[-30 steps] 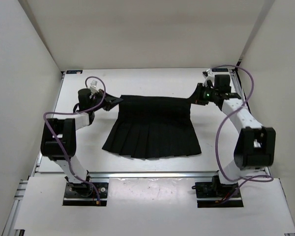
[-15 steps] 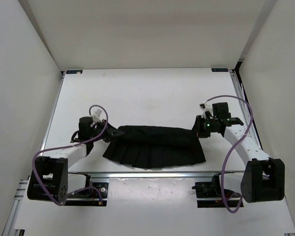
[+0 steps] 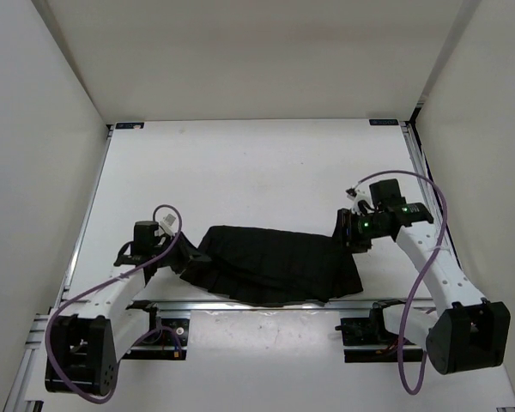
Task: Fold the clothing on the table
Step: Fold the skirt
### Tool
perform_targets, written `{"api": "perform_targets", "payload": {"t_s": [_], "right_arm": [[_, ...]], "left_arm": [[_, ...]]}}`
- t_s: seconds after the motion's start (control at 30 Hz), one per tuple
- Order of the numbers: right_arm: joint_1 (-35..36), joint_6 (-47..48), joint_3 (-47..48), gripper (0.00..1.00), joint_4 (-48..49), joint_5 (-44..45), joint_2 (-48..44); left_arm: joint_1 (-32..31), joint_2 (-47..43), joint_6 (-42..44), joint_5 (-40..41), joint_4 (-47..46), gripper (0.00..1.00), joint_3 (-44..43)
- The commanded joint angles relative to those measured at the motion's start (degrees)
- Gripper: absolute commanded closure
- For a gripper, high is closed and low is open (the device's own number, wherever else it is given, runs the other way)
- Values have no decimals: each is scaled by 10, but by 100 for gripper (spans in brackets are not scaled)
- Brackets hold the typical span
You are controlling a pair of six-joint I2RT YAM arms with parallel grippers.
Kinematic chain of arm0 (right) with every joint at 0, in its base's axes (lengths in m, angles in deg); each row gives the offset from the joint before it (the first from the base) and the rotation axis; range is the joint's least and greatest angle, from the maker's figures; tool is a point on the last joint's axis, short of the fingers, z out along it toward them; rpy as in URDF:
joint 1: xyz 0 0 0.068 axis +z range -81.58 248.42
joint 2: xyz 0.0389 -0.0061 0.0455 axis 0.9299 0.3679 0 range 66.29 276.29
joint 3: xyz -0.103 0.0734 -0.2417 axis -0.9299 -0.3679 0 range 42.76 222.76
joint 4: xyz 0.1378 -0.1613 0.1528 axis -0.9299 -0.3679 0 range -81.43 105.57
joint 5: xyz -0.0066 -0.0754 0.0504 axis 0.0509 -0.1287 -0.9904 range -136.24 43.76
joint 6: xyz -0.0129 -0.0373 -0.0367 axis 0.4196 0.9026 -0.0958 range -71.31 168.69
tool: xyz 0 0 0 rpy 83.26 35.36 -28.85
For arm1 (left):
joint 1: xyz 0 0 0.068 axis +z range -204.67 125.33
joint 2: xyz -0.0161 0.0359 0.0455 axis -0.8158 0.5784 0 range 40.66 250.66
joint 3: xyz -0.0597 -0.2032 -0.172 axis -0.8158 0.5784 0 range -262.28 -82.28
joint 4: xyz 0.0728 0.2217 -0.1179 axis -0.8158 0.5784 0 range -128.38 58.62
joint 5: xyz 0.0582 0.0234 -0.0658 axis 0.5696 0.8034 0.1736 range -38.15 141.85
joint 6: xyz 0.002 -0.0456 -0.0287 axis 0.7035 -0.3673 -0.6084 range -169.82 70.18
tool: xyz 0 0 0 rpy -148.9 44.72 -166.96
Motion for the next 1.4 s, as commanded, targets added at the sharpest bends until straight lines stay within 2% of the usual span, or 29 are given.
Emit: {"api": "perform_targets", "payload": {"t_s": [0.0, 0.03, 0.1, 0.13, 0.2, 0.27, 0.33, 0.5, 0.67, 0.8, 0.97, 1.17, 1.27, 1.37], "right_arm": [[10, -1, 59, 57, 6, 8, 26], [16, -4, 61, 60, 24, 10, 36], [42, -14, 48, 78, 64, 6, 73], [49, -21, 38, 82, 89, 7, 83], [79, -26, 30, 100, 109, 22, 128], [98, -28, 31, 100, 119, 57, 158], [119, -26, 39, 100, 106, 88, 196], [135, -44, 39, 100, 64, 176, 235], [125, -56, 13, 100, 65, 179, 271], [108, -51, 37, 100, 90, 182, 325], [78, -23, 175, 100, 80, 184, 440], [54, -7, 356, 100, 41, 217, 546], [56, 6, 461, 100, -8, 226, 568], [69, 8, 489, 100, -20, 245, 539]], "left_arm": [[8, 26, 15, 32, 33, 76, -67], [0, 41, 26, 43, 40, 89, -101], [-33, 64, 39, 112, 64, 99, -149], [-42, 69, 53, 124, 66, 100, -183], [-89, 97, 68, 191, 94, 100, -225], [-126, 112, 87, 230, 102, 100, -263], [-159, 137, 90, 225, 94, 100, -268], [-206, 194, 85, 227, 78, 100, -227], [-228, 224, 84, 295, 78, 100, -184], [-234, 269, 107, 322, 80, 100, -202], [-229, 372, 129, 350, 72, 100, -280], [-192, 497, 149, 333, 88, 100, -439], [-178, 508, 156, 325, 109, 100, -496], [-168, 471, 159, 326, 107, 100, -490]]}}
